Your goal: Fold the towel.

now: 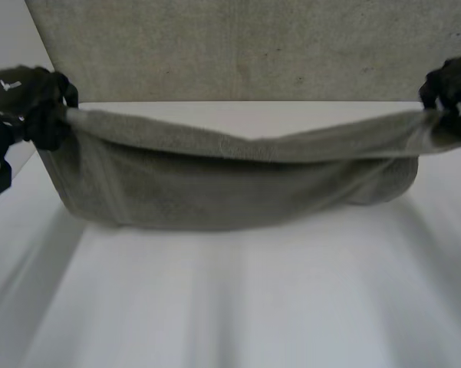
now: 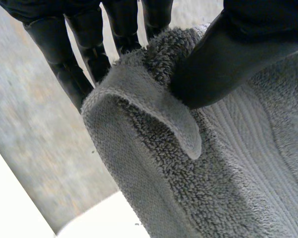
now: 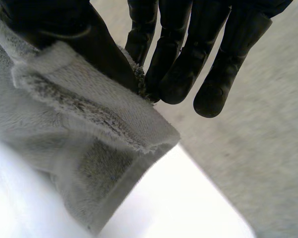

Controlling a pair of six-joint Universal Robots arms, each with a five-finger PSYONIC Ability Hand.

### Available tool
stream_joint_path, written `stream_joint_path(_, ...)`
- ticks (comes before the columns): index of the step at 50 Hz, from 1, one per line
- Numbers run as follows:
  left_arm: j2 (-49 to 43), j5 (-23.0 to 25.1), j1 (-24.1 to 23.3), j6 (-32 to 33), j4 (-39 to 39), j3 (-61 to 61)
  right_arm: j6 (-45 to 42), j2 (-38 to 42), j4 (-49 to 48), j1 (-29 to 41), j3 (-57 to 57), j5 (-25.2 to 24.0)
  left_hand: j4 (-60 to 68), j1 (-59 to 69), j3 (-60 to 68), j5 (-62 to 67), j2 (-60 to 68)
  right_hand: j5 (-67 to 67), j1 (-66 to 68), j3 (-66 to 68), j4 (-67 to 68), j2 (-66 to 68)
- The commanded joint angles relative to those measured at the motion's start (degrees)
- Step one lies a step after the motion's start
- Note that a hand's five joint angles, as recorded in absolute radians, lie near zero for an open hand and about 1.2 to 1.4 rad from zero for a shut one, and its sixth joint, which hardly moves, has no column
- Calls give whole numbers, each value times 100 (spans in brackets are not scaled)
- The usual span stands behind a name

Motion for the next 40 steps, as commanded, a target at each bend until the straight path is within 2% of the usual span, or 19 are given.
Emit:
stream_joint_path(1,-1546,-69,-120,21,-292,753,-860,1286,366,856,-442,904,-713,-460,-839,-1643,-656,383,375,319,331,534)
stream_joint_path(2,-1950,-113,-189,13,-467,1095,-861,1289,367,858,-444,906,-696,-443,-822,-1626,-639,383,375,319,331,534)
stream_joint_path(4,-2302,-209,-303,13,-652,1482,-940,1840,358,1217,-959,1344,-696,-443,-822,-1626,-639,383,375,319,331,534)
stream_joint_path(5,-2306,-210,-304,13,-653,1485,-940,1843,358,1218,-962,1346,-696,-443,-822,-1626,-639,383,375,319,331,534)
stream_joint_path(7,-2866,-472,-610,21,-942,2412,-888,2280,253,1481,-1740,1652,-663,-410,-789,-1592,-605,383,375,319,331,534)
stream_joint_path(11,-3044,-685,-770,-40,-987,3199,-580,2555,-416,1684,-2667,1882,-494,-241,-620,-1424,-437,383,375,319,331,534)
stream_joint_path(12,-2974,-763,-788,-75,-900,3487,-215,2546,-1112,1771,-2894,2004,-461,-208,-587,-1391,-404,383,375,319,331,534)
stream_joint_path(13,-2974,-764,-788,-75,-900,3489,-211,2546,-1119,1772,-2896,2005,-461,-208,-587,-1390,-403,383,375,319,331,534)
stream_joint_path(15,-2624,-973,-849,-442,-288,3796,629,2250,-2868,1816,-2591,2294,-396,-142,-522,-1325,-338,383,375,319,331,534)
stream_joint_path(16,-2622,-975,-849,-444,-284,3797,633,2247,-2876,1816,-2588,2295,-396,-142,-522,-1325,-338,383,375,319,331,534)
stream_joint_path(18,-2185,-1220,-797,-1275,538,3727,1254,1435,-3945,1737,-1932,2348,-396,-142,-522,-1325,-338,383,375,319,331,534)
stream_joint_path(19,-2183,-1221,-797,-1279,542,3727,1257,1430,-3949,1737,-1929,2348,-396,-142,-522,-1325,-338,383,375,319,331,534)
stream_joint_path(20,-2009,-1264,-753,-1662,777,3648,1396,1152,-3992,1702,-1712,2270,-396,-142,-522,-1325,-338,383,375,319,331,534)
stream_joint_path(21,-2007,-1265,-753,-1666,779,3648,1397,1149,-3993,1702,-1709,2269,-396,-142,-522,-1325,-338,383,375,319,331,534)
stream_joint_path(23,-1831,-1169,-674,-2122,771,3368,1415,1044,-3888,1676,-1377,2033,-396,-142,-522,-1325,-338,383,375,319,331,534)
stream_joint_path(30,-1918,-528,-594,-2114,542,2420,1363,1069,-2914,1500,-770,1304,-396,-142,-522,-1325,-338,383,375,319,331,534)
stream_joint_path(34,-2181,-202,-568,-1957,542,1655,899,1201,-2447,1394,-165,986,-396,-142,-522,-1325,-338,383,375,319,331,534)
stream_joint_path(37,-2306,-148,-568,-1833,542,1442,659,1316,-2402,1394,84,950,-396,-142,-522,-1325,-338,383,375,319,331,534)
stream_joint_path(40,-2569,-140,-568,-1429,542,1116,220,1483,-2349,1385,479,1030,-396,-142,-522,-1325,-338,383,375,319,331,534)
